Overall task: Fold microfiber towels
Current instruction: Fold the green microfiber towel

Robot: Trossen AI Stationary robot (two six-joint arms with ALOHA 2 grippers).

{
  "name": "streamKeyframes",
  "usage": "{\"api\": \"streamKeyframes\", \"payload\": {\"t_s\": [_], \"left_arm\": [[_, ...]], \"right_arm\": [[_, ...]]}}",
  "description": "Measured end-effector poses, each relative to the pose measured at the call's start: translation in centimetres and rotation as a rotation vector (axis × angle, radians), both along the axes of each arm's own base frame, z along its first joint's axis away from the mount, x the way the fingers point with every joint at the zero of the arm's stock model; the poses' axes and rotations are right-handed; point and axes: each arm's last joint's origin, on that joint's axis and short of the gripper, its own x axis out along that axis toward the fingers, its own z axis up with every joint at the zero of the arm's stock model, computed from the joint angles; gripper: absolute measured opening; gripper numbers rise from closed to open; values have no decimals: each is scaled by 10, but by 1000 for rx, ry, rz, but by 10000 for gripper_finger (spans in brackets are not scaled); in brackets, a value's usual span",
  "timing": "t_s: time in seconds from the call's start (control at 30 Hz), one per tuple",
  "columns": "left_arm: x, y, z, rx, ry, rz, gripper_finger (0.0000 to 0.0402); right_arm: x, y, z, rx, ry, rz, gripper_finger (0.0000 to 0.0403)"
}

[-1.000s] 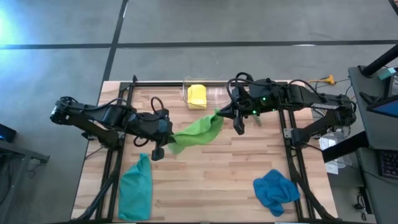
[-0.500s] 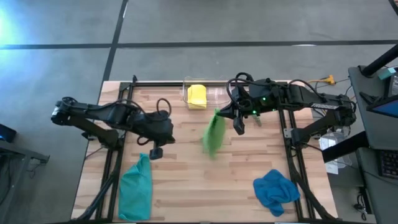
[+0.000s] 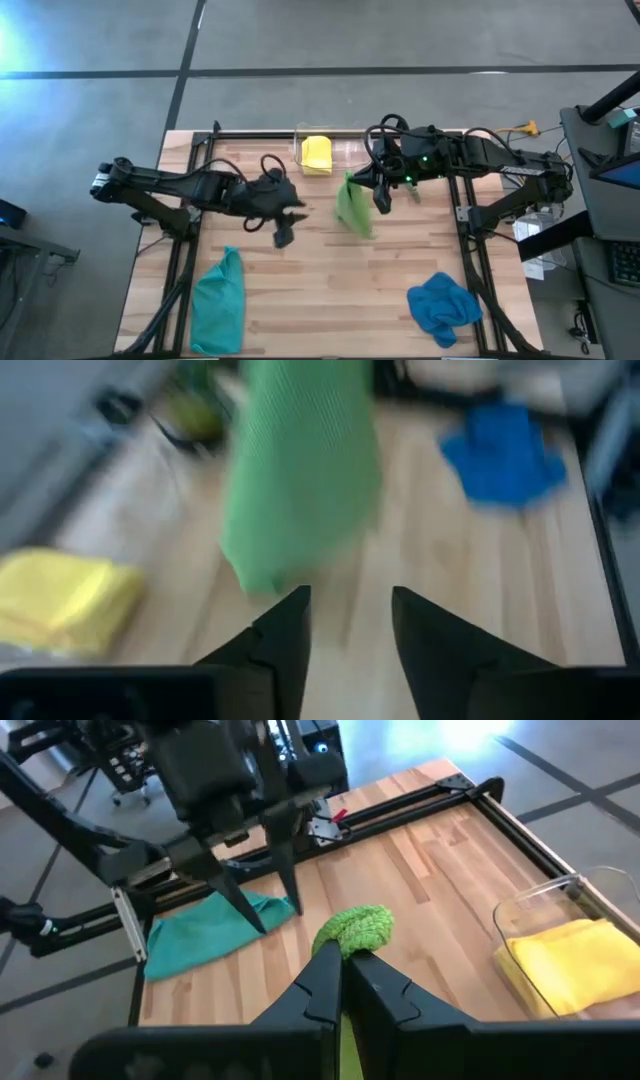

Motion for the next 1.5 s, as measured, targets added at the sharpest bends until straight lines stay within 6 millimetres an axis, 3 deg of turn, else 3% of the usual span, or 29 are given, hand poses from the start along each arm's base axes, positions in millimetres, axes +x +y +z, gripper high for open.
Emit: {"api": "streamKeyframes", "payload": {"t_s": [0.23, 0.47, 0.6, 0.8, 0.93, 1.2, 1.5], "left_arm": [[23, 4, 24, -37, -344, 109, 164], [52, 5, 9, -25, -342, 217, 178], [49, 9, 10, 51, -312, 340, 178], [42, 13, 14, 85, -317, 393, 178], [44, 12, 13, 91, -311, 326, 178], [34, 12, 31, 76, -390, 244, 175], [45, 10, 20, 61, -354, 192, 124]], "right_arm": [[5, -1, 2, 27, -42, -42, 9], [17, -1, 1, 47, -90, -54, 9], [19, 2, 0, 48, -85, -45, 9], [19, 7, 0, 48, -88, -27, 9], [19, 7, 0, 48, -85, -27, 9], [19, 7, 0, 40, -83, -24, 9], [19, 7, 0, 41, -85, -24, 9]]}}
